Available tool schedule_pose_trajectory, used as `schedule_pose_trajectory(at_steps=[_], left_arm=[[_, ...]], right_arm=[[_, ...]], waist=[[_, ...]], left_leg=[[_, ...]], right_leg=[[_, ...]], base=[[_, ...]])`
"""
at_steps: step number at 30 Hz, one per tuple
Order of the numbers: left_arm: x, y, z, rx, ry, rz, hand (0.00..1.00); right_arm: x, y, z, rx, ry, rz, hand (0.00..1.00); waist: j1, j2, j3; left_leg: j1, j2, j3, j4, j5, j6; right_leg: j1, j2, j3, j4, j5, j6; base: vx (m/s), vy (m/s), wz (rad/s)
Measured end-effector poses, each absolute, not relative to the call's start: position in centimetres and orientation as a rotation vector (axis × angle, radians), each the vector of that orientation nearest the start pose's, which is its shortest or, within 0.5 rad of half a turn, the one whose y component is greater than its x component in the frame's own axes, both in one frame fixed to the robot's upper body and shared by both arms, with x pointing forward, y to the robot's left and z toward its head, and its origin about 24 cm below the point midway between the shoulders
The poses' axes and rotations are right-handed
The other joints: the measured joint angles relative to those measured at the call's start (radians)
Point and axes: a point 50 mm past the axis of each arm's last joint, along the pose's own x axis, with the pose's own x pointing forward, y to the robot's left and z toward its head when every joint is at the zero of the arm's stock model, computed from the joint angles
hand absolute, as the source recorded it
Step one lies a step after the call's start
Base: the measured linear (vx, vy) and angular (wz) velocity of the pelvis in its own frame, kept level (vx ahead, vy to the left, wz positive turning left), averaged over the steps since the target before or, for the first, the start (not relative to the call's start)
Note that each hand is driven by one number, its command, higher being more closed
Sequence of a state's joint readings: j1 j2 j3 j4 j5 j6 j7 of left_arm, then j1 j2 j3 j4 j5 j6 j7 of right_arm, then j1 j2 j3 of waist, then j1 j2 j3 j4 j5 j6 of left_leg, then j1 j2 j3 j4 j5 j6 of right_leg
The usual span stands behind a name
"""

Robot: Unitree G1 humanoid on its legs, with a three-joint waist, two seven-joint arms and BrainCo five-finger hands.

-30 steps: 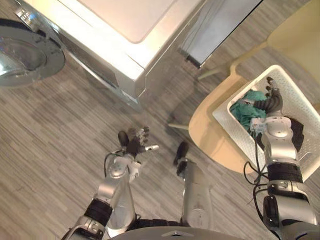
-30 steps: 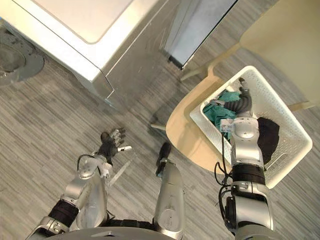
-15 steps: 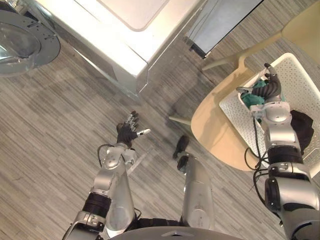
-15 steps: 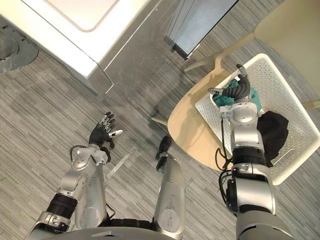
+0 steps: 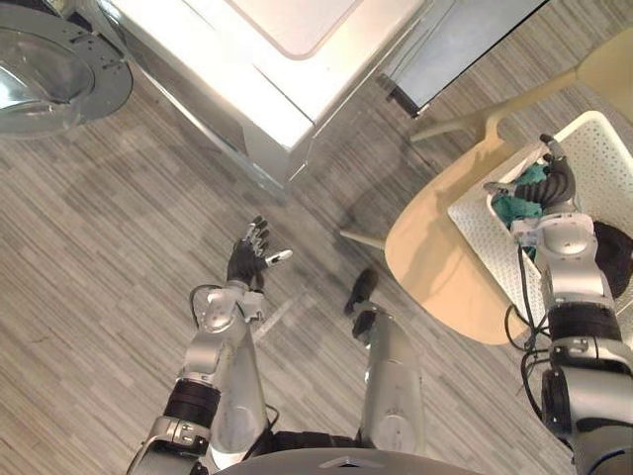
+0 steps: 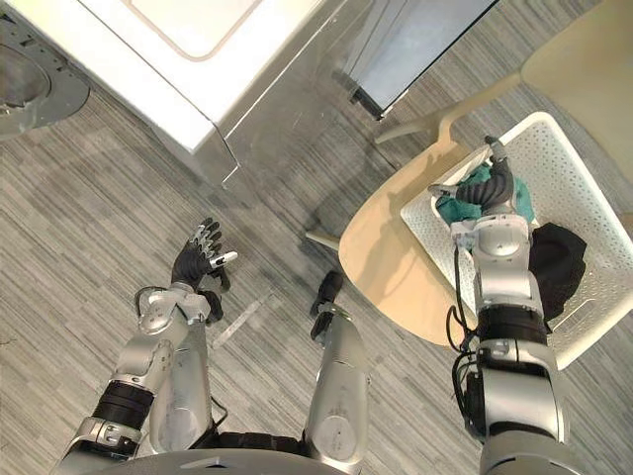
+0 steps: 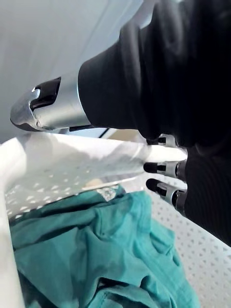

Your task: Pick up the laundry basket with both hands and put the clothes into the washing machine.

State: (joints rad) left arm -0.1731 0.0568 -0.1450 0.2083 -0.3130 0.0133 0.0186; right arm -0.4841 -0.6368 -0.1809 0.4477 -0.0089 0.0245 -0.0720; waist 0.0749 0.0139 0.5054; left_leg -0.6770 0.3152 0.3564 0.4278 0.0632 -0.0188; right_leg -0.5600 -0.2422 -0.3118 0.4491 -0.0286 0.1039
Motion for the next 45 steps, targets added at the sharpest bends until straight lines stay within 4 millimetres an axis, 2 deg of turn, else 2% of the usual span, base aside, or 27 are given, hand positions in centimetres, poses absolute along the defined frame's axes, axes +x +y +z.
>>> schedule_pose_trajectory(at_steps=[4,8,12,18,23,28,33,36,38,42,45], left_arm=[[28.2,11.3,3.4,-0.22,0.081,-0.169,0.0],[28.2,11.1,3.5,-0.22,0.076,-0.182,0.0],[28.1,11.1,3.5,-0.236,0.075,-0.195,0.0],[28.0,11.0,3.3,-0.255,0.082,-0.2,0.0],[27.8,10.7,3.2,-0.236,0.083,-0.226,0.0],[27.8,10.7,3.3,-0.247,0.081,-0.226,0.0],[27.9,11.1,3.8,-0.235,0.053,-0.227,0.0],[28.0,11.3,4.2,-0.234,0.036,-0.223,0.0],[28.0,11.3,4.2,-0.239,0.037,-0.22,0.0],[28.0,11.3,4.2,-0.256,0.038,-0.218,0.0],[28.0,11.3,4.2,-0.277,0.041,-0.213,0.0]], right_arm=[[31.7,-30.7,15.5,-0.456,-0.161,-0.334,0.0],[31.1,-29.9,17.5,-0.401,-0.28,-0.304,0.0],[30.3,-30.7,18.0,-0.347,-0.322,-0.318,0.0],[29.0,-32.7,17.6,-0.283,-0.321,-0.396,0.0],[28.6,-33.2,16.8,-0.306,-0.283,-0.414,0.0],[28.7,-34.2,15.0,-0.323,-0.195,-0.447,0.0],[28.9,-34.7,13.9,-0.309,-0.142,-0.467,0.0],[29.5,-35.1,13.1,-0.288,-0.091,-0.48,0.0],[30.1,-35.1,12.7,-0.287,-0.057,-0.474,0.0],[31.2,-35.1,12.9,-0.35,-0.018,-0.459,0.0],[31.9,-35.0,13.5,-0.405,-0.007,-0.446,0.0]], waist=[[-0.002,0.0,0.0],[0.004,-0.001,0.0],[0.005,-0.001,-0.001],[0.005,-0.001,-0.001],[0.005,-0.001,-0.002],[0.008,-0.001,-0.002],[0.002,-0.003,-0.003],[-0.002,-0.003,-0.003],[-0.002,-0.003,-0.003],[-0.006,-0.003,-0.003],[-0.021,-0.003,-0.003]], left_leg=[[0.004,0.024,0.002,0.03,-0.016,-0.002],[0.011,0.044,0.01,0.064,-0.046,-0.005],[0.012,0.044,0.014,0.064,-0.046,-0.005],[0.008,0.044,0.026,0.059,-0.045,-0.004],[0.001,0.045,0.026,0.054,-0.045,-0.004],[-0.006,0.037,0.029,0.032,-0.036,0.003],[-0.029,-0.004,0.032,-0.052,0.016,0.001],[-0.045,-0.026,0.03,-0.092,0.058,0.006],[-0.051,-0.034,0.026,-0.1,0.064,0.003],[-0.079,-0.047,0.026,-0.106,0.066,0.005],[-0.093,-0.057,0.025,-0.121,0.079,0.009]], right_leg=[[0.002,0.016,0.01,0.006,-0.002,-0.003],[0.002,0.022,0.03,0.016,-0.011,-0.01],[0.002,0.022,0.031,0.011,-0.01,-0.004],[0.003,0.024,0.031,-0.022,0.019,-0.005],[0.003,0.034,0.03,-0.045,0.035,0.003],[-0.007,0.034,0.028,-0.054,0.042,0.004],[-0.062,0.013,0.022,-0.048,0.041,0.003],[-0.1,-0.005,0.021,-0.017,0.032,0.0],[-0.113,-0.015,0.018,0.004,0.019,-0.002],[-0.161,-0.033,0.022,0.043,-0.001,-0.004],[-0.181,-0.042,0.021,0.058,-0.007,-0.004]], base=[[0.0,-0.045,-0.17],[-0.04,-0.022,-0.13],[-0.02,-0.011,-0.02],[0.01,-0.012,-0.04],[0.0,0.0,0.0],[0.02,-0.011,0.02],[0.02,-0.041,0.12],[0.02,-0.077,0.2],[-0.01,-0.077,0.14],[-0.03,-0.069,0.08],[-0.03,-0.045,0.11]])
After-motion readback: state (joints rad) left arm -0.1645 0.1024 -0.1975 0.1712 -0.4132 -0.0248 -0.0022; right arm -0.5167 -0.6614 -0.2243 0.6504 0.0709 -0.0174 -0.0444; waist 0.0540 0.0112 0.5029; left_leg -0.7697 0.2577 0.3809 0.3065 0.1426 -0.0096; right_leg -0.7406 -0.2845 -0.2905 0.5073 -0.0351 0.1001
